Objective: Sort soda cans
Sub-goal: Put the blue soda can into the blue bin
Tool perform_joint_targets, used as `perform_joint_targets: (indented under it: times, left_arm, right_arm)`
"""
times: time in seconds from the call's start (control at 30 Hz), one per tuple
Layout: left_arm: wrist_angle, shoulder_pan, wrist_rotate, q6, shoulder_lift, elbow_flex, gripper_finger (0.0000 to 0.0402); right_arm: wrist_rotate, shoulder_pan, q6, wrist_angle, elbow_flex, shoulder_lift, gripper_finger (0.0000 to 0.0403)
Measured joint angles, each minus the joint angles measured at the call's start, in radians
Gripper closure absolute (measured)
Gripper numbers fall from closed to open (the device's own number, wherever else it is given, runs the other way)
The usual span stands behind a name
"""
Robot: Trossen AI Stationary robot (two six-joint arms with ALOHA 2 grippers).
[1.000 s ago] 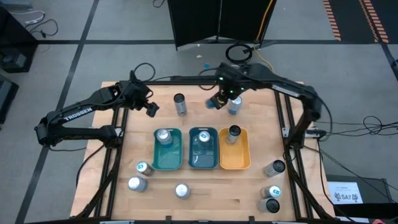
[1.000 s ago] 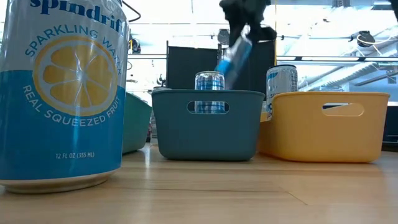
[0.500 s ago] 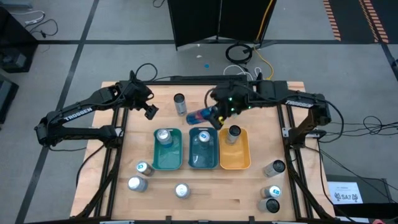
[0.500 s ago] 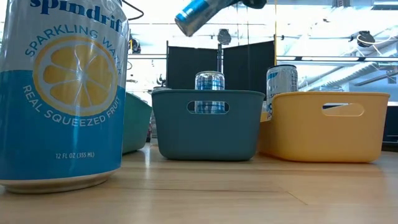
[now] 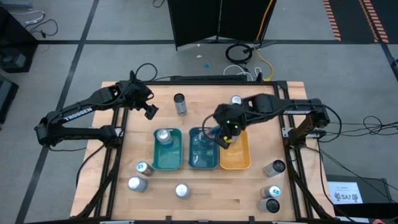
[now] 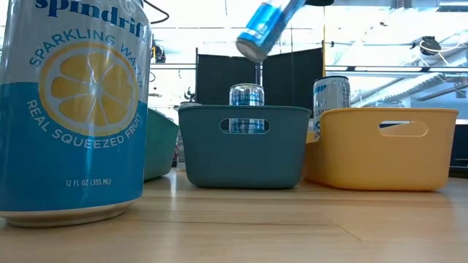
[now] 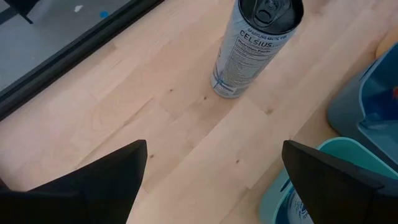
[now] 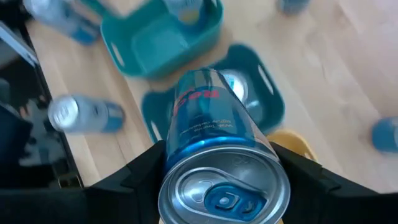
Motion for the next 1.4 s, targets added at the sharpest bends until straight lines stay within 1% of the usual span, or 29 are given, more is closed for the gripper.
perform_joint_targets:
  times: [0.2, 0.37, 0.53, 0.77, 0.9, 1.03, 1.23, 1.4]
  left_arm:
    - [0.000, 0.000, 0.000, 0.000, 0.000, 0.000, 0.0020]
    - [0.000, 0.000, 0.000, -0.002, 0.000, 0.000, 0.0020]
    - [-0.001, 0.000, 0.000, -0.003, 0.000, 0.000, 0.0020]
    - [-0.001, 0.000, 0.000, -0.003, 0.000, 0.000, 0.0020]
    - [-0.003, 0.000, 0.000, -0.003, 0.000, 0.000, 0.0020]
    - [-0.006, 0.000, 0.002, -0.003, 0.000, 0.000, 0.0020]
    - [-0.006, 0.000, 0.004, -0.002, 0.000, 0.000, 0.0020]
    - [-0.006, 0.000, 0.005, -0.001, 0.000, 0.000, 0.0020]
  right_arm:
    - [-0.001, 0.035, -0.006, -0.013, 0.000, 0.074, 0.0182]
    - [-0.037, 0.035, -0.036, -0.023, 0.000, 0.165, 0.0182]
    - [-0.039, 0.035, -0.040, -0.022, 0.000, 0.232, 0.0182]
    - [-0.024, 0.027, -0.058, -0.007, 0.000, 0.309, 0.0182]
    - [0.025, 0.017, -0.058, -0.001, 0.000, 0.346, 0.0181]
    - [0.052, 0.007, -0.058, -0.004, 0.000, 0.359, 0.0181]
    - [0.051, -0.004, -0.041, -0.022, 0.000, 0.361, 0.0181]
    - [0.053, -0.006, -0.031, -0.071, 0.000, 0.361, 0.0181]
